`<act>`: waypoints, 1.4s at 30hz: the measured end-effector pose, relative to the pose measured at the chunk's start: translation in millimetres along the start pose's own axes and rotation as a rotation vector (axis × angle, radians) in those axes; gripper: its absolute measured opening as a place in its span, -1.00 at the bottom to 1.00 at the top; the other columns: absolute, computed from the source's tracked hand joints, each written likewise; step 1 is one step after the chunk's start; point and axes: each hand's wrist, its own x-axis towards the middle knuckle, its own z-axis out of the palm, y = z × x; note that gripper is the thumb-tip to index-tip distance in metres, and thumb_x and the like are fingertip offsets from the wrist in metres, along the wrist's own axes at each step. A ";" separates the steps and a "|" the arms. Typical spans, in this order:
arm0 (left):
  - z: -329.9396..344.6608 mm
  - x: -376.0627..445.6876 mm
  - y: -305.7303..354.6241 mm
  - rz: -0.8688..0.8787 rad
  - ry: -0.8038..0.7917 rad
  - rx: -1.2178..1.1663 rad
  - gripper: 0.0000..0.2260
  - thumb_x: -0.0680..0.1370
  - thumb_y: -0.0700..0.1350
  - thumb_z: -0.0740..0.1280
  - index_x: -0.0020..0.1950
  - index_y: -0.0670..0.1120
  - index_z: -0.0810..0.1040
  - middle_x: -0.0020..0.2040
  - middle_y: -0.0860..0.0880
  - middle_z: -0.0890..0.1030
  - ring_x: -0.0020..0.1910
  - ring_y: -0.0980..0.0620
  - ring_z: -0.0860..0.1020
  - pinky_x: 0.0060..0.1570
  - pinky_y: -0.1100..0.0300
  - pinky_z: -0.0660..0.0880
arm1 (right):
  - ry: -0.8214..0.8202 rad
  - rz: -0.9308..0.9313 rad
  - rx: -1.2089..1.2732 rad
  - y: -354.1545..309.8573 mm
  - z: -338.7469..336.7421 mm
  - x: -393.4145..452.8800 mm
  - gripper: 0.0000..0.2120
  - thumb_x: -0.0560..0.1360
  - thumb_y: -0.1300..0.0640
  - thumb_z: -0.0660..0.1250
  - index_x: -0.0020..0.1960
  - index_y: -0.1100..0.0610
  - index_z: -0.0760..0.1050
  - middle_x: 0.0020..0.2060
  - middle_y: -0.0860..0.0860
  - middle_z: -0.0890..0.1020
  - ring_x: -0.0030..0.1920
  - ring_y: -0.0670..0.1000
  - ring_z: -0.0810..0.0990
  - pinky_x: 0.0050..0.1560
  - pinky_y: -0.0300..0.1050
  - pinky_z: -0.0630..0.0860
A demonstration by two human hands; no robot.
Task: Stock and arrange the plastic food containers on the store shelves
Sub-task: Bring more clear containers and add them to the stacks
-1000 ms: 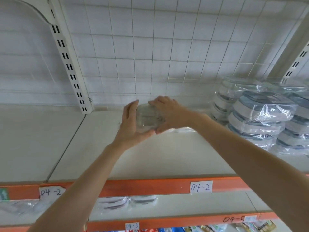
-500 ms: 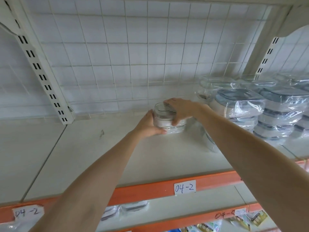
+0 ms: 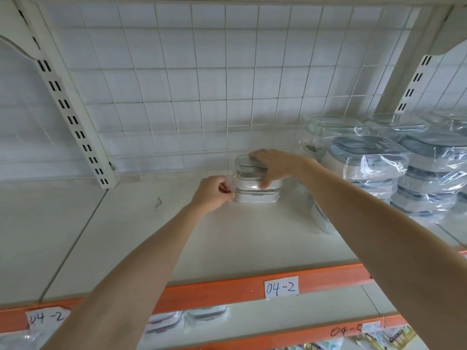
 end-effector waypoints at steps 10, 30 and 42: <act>0.3 -5.4 6.7 -0.017 -0.044 0.056 -0.78 0.37 -0.27 0.39 -0.39 -0.04 0.44 -0.32 0.00 0.62 -0.37 0.13 0.53 -0.33 0.28 0.41 | -0.037 -0.003 -0.112 -4.9 1.9 -0.3 -0.02 0.34 0.06 0.50 0.54 0.08 -0.06 0.53 0.01 0.04 0.50 0.05 0.07 0.44 0.12 0.15; -44.6 -68.5 29.2 -0.012 -0.247 0.914 -0.78 0.55 -0.11 0.19 0.15 -0.14 0.47 0.15 -0.13 0.51 0.16 -0.15 0.48 0.10 0.04 0.44 | 0.260 -0.035 -0.386 -26.4 26.9 -37.9 -0.50 0.50 0.13 0.24 0.38 0.22 0.17 0.34 0.13 0.28 0.32 0.17 0.31 0.23 0.06 0.31; -67.8 -118.0 52.5 0.060 -0.341 0.946 -0.78 0.59 -0.06 0.19 0.19 -0.09 0.47 0.22 -0.07 0.46 0.21 -0.08 0.44 0.10 0.10 0.41 | 0.108 -0.272 -0.235 -83.4 25.8 -97.0 -0.53 0.52 0.10 0.26 0.40 0.15 0.27 0.32 0.10 0.32 0.34 0.13 0.28 0.27 0.05 0.34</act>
